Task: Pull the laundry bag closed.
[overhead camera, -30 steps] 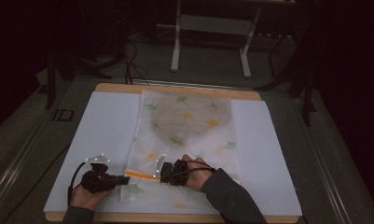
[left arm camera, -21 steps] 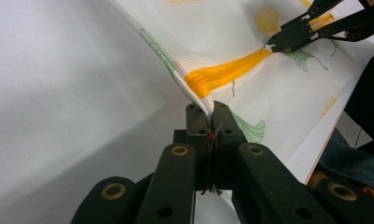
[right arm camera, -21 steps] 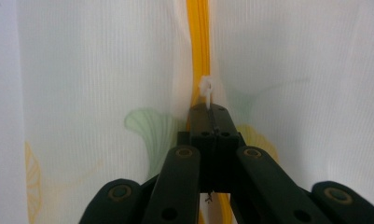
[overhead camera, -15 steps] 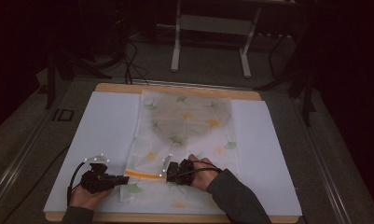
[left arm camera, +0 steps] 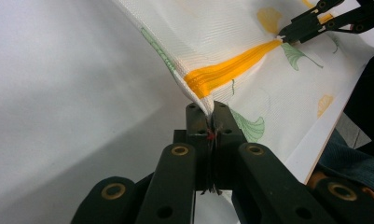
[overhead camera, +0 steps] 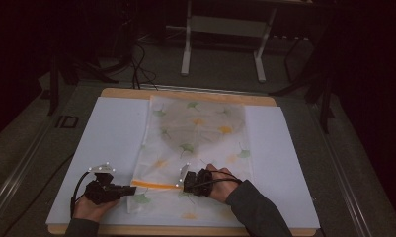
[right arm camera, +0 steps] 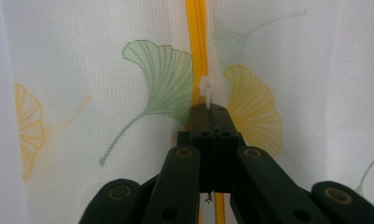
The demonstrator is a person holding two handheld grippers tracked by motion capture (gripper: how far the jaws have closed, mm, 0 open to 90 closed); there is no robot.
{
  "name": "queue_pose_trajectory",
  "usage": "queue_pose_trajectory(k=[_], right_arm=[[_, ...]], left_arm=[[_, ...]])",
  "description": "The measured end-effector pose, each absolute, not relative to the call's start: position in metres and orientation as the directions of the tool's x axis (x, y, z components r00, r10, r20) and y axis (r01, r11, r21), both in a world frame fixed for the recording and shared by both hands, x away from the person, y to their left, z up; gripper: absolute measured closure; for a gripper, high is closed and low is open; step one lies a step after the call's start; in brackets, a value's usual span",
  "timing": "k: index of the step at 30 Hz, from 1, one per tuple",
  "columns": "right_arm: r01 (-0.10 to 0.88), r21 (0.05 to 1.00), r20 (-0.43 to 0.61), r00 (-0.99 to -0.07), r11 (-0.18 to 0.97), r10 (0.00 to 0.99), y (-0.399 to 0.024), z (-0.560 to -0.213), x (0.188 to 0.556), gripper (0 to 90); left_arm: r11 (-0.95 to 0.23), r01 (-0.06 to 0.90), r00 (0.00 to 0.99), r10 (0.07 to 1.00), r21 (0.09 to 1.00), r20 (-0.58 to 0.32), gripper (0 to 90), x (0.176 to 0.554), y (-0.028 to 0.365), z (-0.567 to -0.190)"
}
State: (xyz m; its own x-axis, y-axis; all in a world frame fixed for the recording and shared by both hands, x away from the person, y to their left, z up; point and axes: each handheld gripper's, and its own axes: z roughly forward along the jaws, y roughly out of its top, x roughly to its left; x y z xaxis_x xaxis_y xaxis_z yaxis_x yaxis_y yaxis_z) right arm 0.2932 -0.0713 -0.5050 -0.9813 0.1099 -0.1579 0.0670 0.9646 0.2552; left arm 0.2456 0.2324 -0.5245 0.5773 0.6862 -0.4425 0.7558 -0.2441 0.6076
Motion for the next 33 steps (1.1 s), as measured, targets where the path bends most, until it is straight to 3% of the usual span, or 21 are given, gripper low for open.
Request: queue_pose_trajectory(k=[33], right_arm=[[0.102,0.229,-0.167,-0.976,0.968,0.143,-0.108,-0.505,0.291,90.0]], left_arm=[[-0.241,0.759,0.572,0.69,0.605,-0.443,88.7,0.245,0.234,-0.525]])
